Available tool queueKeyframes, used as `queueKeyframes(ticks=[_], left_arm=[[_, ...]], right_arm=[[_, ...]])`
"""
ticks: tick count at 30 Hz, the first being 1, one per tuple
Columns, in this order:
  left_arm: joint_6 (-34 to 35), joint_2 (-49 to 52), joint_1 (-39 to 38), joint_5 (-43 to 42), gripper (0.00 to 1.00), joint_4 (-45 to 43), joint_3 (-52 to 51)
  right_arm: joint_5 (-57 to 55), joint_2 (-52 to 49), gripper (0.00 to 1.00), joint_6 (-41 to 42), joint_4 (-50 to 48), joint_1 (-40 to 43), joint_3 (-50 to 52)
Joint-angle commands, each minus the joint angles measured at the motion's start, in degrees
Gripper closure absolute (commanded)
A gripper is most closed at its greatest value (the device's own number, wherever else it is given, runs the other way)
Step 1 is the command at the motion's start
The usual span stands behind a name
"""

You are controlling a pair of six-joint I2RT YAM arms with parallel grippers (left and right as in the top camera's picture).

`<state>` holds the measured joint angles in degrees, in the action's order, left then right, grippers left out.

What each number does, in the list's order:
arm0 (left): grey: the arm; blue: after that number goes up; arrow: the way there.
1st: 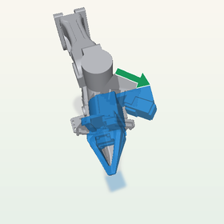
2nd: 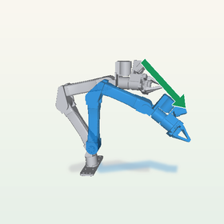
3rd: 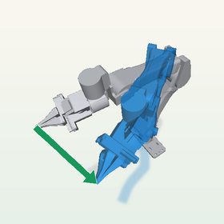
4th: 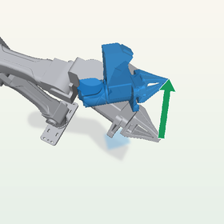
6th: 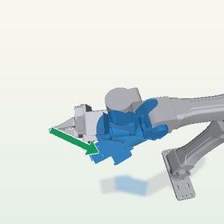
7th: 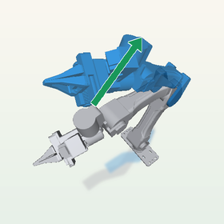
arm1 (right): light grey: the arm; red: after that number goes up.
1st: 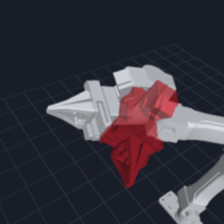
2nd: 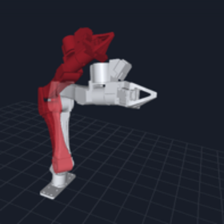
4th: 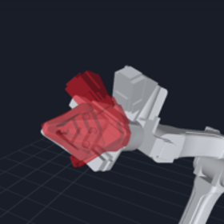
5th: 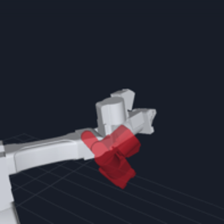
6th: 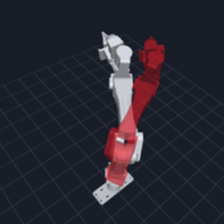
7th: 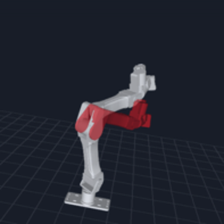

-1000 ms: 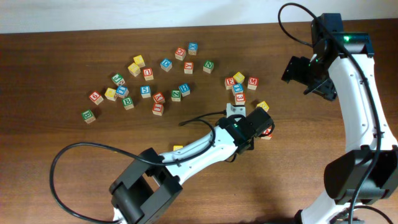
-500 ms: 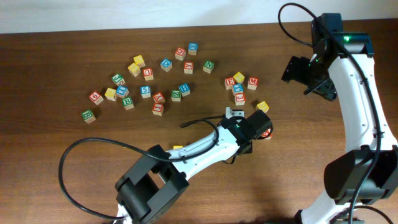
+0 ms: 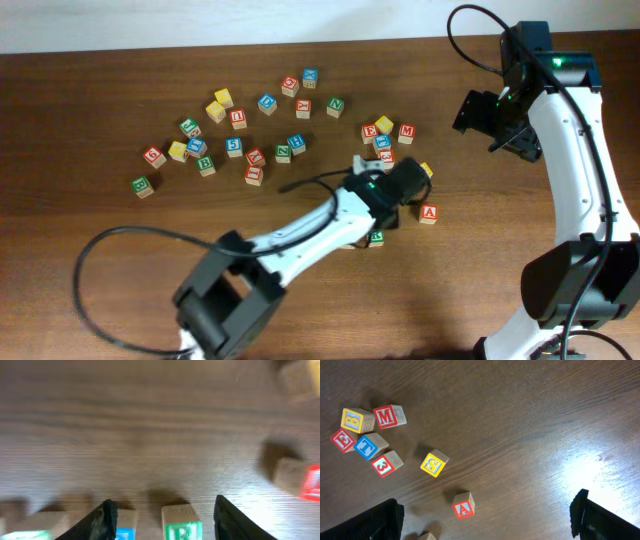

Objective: Spell out CVPR
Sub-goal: 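Raise the left gripper and pull it back to the left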

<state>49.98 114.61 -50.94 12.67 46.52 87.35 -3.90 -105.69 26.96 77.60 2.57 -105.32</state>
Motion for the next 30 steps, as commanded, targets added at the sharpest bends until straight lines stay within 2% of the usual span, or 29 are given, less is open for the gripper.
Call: queueKeyframes(ticks=[1,3,4,7,10,13,22,28,30], left_arm=[[-4.31,-13.7,5.05,1.07,0.41,4.55,5.11],[-9.35,-19.93,8.52,1.09,0.33,7.48,5.2],[-9.77,-23.32,11.28,1.07,0.28,10.43,5.2],[-9.77,-29.42,20.2,1.2,0.01,19.5,5.18],[-9.75,-30.29,29.49,1.75,0.01,27.91,5.16],[-9.75,-30.18,33.9,1.73,0.01,29.68,4.33],[-9.75,-30.16,34.88,1.68,0.01,29.59,-0.31],[-10.21,-30.08,34.88,0.61,0.0,26.01,-5.88],[-16.96,-30.03,34.88,-3.56,0.04,21.22,-9.66]], right_arm=[[-1.11,0.13,0.02,0.24,-0.02,0.09,-0.61],[-1.11,0.13,0.02,0.24,-0.02,0.09,-0.61],[-1.11,0.13,0.02,0.24,-0.02,0.09,-0.61],[-1.11,0.13,0.02,0.24,-0.02,0.09,-0.61],[-1.11,0.13,0.02,0.24,-0.02,0.09,-0.61],[-1.11,0.13,0.02,0.24,-0.02,0.09,-0.61],[-1.11,0.13,0.02,0.24,-0.02,0.09,-0.61],[-1.11,0.13,0.02,0.24,-0.02,0.09,-0.61],[-1.11,0.13,0.02,0.24,-0.02,0.09,-0.61]])
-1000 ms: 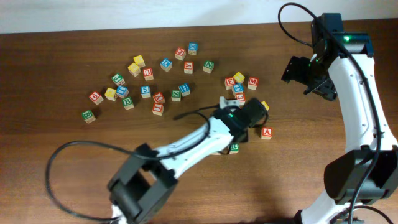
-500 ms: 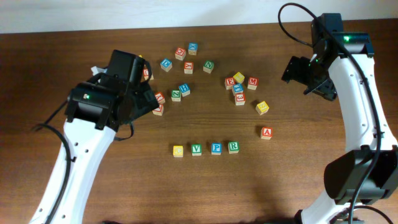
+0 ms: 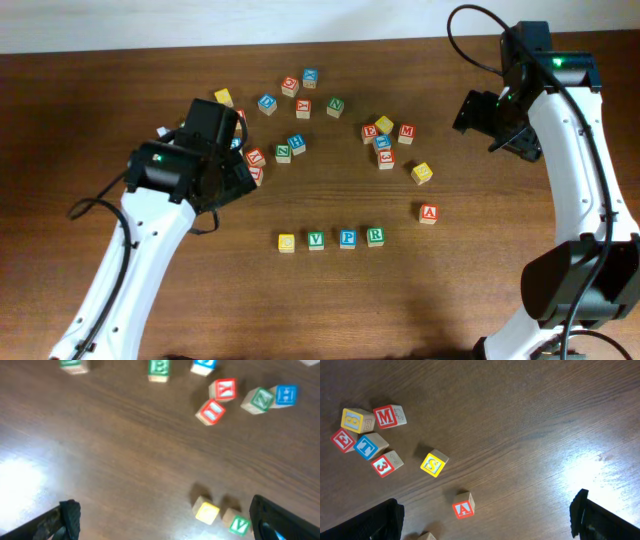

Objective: Spell out CVPR
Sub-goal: 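Raise the left gripper and pull it back to the left, then bring both grippers down to the ends of the C-V-P-R row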

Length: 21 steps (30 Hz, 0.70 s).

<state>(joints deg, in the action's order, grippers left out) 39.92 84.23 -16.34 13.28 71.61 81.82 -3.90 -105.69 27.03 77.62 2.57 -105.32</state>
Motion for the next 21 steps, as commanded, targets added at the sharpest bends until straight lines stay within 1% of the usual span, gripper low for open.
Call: queueKeyframes(ticks=[1,2,5,7,9,12,14,15,18,19,21], left_arm=[[-8.74,0.35,0.28,-5.92,0.06,-5.42,-5.7],[-8.98,0.37,0.31,-6.36,0.06,-6.6,-7.45],[-8.96,0.42,2.75,-6.47,0.01,-8.57,-10.25],[-8.98,0.63,7.23,-8.85,0.0,-9.07,-10.71],[-9.01,1.49,13.16,-15.34,0.01,-9.22,-10.71],[-9.01,3.41,16.9,-16.55,0.01,-7.65,-11.04],[-10.29,4.0,16.83,-16.52,0.01,-7.61,-12.07],[-10.27,4.07,16.83,-16.55,0.01,-8.02,-12.5],[-10.27,4.07,16.81,-16.55,0.0,-9.77,-14.25],[-10.27,4.07,16.76,-16.52,0.0,-10.84,-15.47],[-10.27,4.07,16.76,-16.59,0.0,-13.81,-18.01]], right_arm=[[-1.11,0.13,0.02,0.17,-0.04,0.09,-0.61],[-1.11,0.13,0.02,0.17,-0.04,0.09,-0.61],[-1.11,0.13,0.02,0.17,-0.02,0.09,-0.61],[-1.11,0.13,0.02,0.17,-0.04,0.09,-0.61],[-0.85,0.11,0.02,0.24,-0.28,0.09,-0.61],[-0.44,0.11,0.02,0.22,-0.46,0.09,-0.61],[1.03,0.13,0.02,0.2,-0.22,0.09,-0.61],[2.82,0.13,0.02,0.2,1.81,0.09,-0.61],[10.95,0.11,0.02,0.11,4.72,0.07,-0.61],[12.74,0.11,0.02,-2.05,6.23,0.09,-0.61],[12.94,0.11,0.06,-5.64,8.9,0.09,-0.61]])
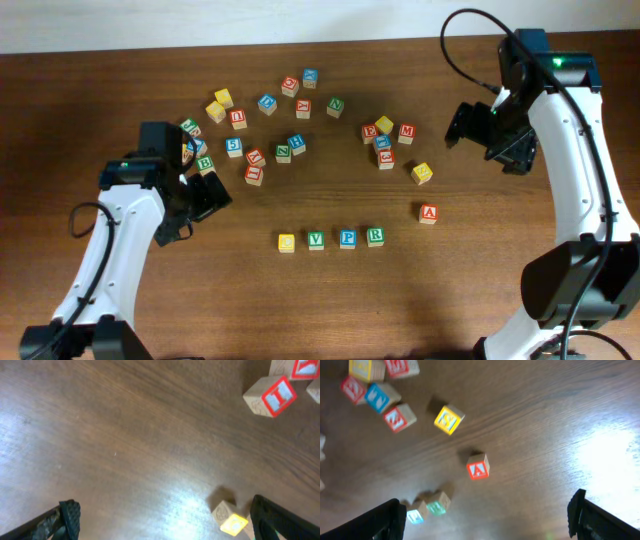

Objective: Spell out CVPR
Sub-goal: 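Bring both grippers down to the ends of the C-V-P-R row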

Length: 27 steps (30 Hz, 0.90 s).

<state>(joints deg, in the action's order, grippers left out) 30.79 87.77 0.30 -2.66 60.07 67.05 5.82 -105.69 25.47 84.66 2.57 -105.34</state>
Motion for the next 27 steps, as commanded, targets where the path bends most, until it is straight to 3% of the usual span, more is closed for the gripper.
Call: queueKeyframes(ticks=[1,5,11,13,18,20,21,23,25,26,27], left_arm=[[-1.14,0.52,0.13,-0.66,0.0,-3.08,-4.2],[-2.95,0.52,-0.72,-1.33,0.06,-3.78,-5.88],[-8.15,0.63,-6.75,-2.97,0.11,-5.68,-5.88],[-8.2,1.73,-9.11,-2.67,0.07,-6.32,-5.88],[-8.85,7.06,-9.25,-2.08,0.07,-6.67,-5.88],[-9.88,7.82,-9.25,-2.05,0.12,-7.76,-5.88],[-9.88,7.82,-9.25,-2.08,0.17,-8.2,-5.88],[-9.88,7.91,-9.25,-2.03,0.28,-8.28,-5.88],[-9.86,7.91,-9.25,-1.31,0.44,-8.31,-5.88],[-9.84,7.91,-9.25,0.15,0.64,-8.39,-5.9],[-9.55,7.91,-9.25,0.33,0.74,-8.44,-5.9]], right_arm=[[2.73,0.11,0.06,-4.28,3.19,0.09,-0.57],[2.6,0.11,0.06,-4.26,4.07,-1.16,2.29],[2.73,0.11,0.09,-4.04,-6.56,-8.13,13.88],[2.75,0.11,0.09,-4.02,-7.78,-8.61,15.08],[1.14,0.11,0.12,-4.31,-9.14,-8.61,17.94],[1.05,0.11,0.35,-5.84,-10.49,-8.61,20.2],[1.07,0.11,0.56,-6.01,-11.08,-8.61,21.46],[1.16,0.11,0.78,-6.01,-12.26,-8.61,24.0],[1.79,0.11,0.83,-6.01,-13.64,-8.61,26.45],[3.21,0.11,0.85,-6.01,-14.75,-8.68,28.04],[4.76,0.11,0.87,-6.25,-15.82,-8.68,29.35]])
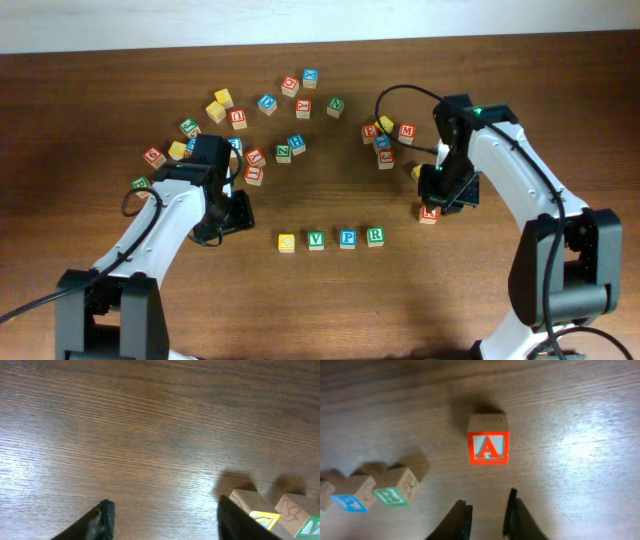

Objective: Spell out CVPR
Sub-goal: 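Bring both grippers down to the ends of the C-V-P-R row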

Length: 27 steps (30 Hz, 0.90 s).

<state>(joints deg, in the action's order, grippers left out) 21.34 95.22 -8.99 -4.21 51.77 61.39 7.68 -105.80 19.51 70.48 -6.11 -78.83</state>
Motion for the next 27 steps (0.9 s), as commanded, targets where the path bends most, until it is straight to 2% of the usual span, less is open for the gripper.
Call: queueKeyframes(ticks=[1,3,4,11,15,18,27], left_arm=[[0.48,0.46,0.02,1.84,0.81,-0.11,-0.24],[0.46,0.46,-0.02,1.6,0.85,-0.09,-0.24],[0.44,0.46,-0.02,0.83,0.85,-0.09,-0.24],[0.44,2.05,-0.02,0.55,0.85,-0.13,-0.24],[0.42,6.25,-0.02,-0.04,1.0,-0.35,-0.24],[-1.16,9.38,-0.61,-3.15,1.0,-0.87,-0.24],[-1.46,9.88,-6.12,-3.17,1.0,-1.57,-0.31]], right_arm=[[4.48,0.22,0.87,-1.36,-2.99,-0.07,4.22],[5.09,0.22,0.88,-1.29,-6.45,-1.05,7.52],[5.92,0.22,0.95,-1.29,-8.7,-2.01,9.55],[7.08,0.22,0.96,-0.55,-13.75,-8.07,12.28],[6.91,0.22,0.96,0.46,-13.94,-8.17,12.28],[6.69,0.22,0.96,0.46,-13.7,-8.17,12.31],[5.86,0.22,0.96,2.23,-16.63,-8.2,15.74]])
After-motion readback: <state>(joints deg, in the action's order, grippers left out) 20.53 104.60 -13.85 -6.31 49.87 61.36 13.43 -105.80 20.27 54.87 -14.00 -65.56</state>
